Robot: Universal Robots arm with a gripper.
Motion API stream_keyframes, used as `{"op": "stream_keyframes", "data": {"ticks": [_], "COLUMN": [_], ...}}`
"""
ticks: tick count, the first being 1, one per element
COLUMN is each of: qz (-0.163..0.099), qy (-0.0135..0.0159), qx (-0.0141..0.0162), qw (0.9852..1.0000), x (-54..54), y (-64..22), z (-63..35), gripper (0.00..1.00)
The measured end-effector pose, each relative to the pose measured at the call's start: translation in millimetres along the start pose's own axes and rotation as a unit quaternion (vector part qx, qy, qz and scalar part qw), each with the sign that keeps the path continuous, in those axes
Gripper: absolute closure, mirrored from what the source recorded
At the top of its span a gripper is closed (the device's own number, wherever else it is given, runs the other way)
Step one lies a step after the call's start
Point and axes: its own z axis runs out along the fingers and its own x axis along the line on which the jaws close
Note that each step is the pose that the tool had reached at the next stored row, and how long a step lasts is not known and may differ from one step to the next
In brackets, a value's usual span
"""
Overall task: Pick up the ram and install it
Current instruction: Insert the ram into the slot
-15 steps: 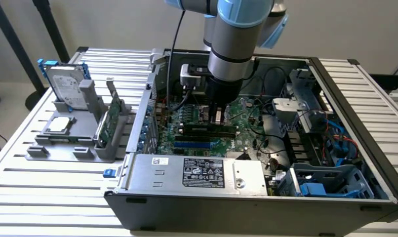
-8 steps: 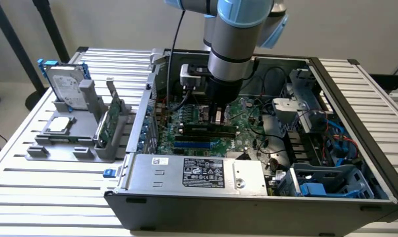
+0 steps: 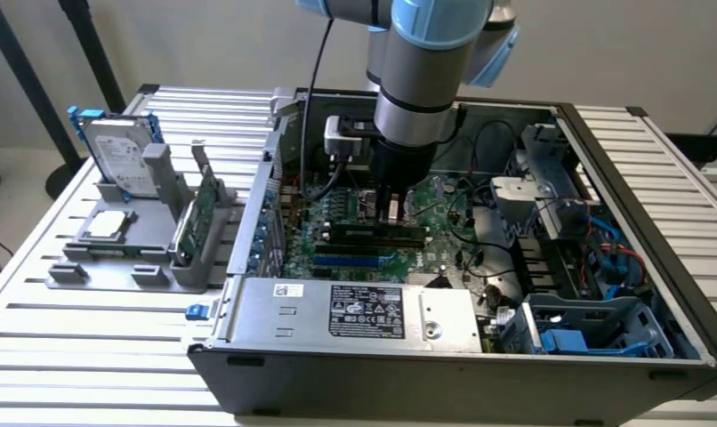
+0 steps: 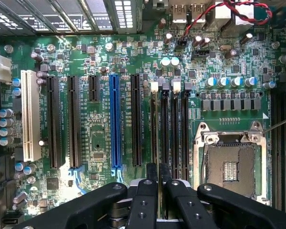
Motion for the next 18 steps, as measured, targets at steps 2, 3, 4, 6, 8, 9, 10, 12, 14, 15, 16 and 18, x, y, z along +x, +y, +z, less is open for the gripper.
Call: {"op": "stream_keyframes", "data": {"ticks": [2, 3, 4, 6, 8, 9, 10, 12, 14, 15, 16, 18], "qz": [-0.001, -0.001, -0.001, -0.002, -0.002, -0.003, -0.003, -0.004, -0.004, -0.005, -0.005, -0.005], "qy": [0.0000, 0.0000, 0.0001, 0.0002, 0.0002, 0.0002, 0.0001, 0.0002, 0.0003, 0.0003, 0.0004, 0.0004], "qx": [0.0000, 0.0000, 0.0000, 0.0000, 0.0000, 0.0000, 0.0000, 0.0000, -0.0001, -0.0001, -0.0001, -0.0001], "qw": [1.0000, 1.0000, 1.0000, 1.0000, 1.0000, 1.0000, 1.0000, 1.0000, 1.0000, 1.0000, 1.0000, 1.0000], "x": [-0.1, -0.2, -0.2, -0.2, -0.2, -0.2, -0.2, -0.2, -0.1, -0.1, -0.1, -0.1], "y": [0.0, 0.0, 0.0, 0.0, 0.0, 0.0, -0.1, -0.1, -0.1, -0.2, -0.2, -0.2], "z": [0.1, 0.1, 0.1, 0.3, 0.7, 0.9, 1.2, 1.7, 2.2, 2.3, 2.3, 2.4], "gripper": [0.86, 0.86, 0.86, 0.86, 0.86, 0.86, 0.86, 0.86, 0.86, 0.86, 0.86, 0.85]}}
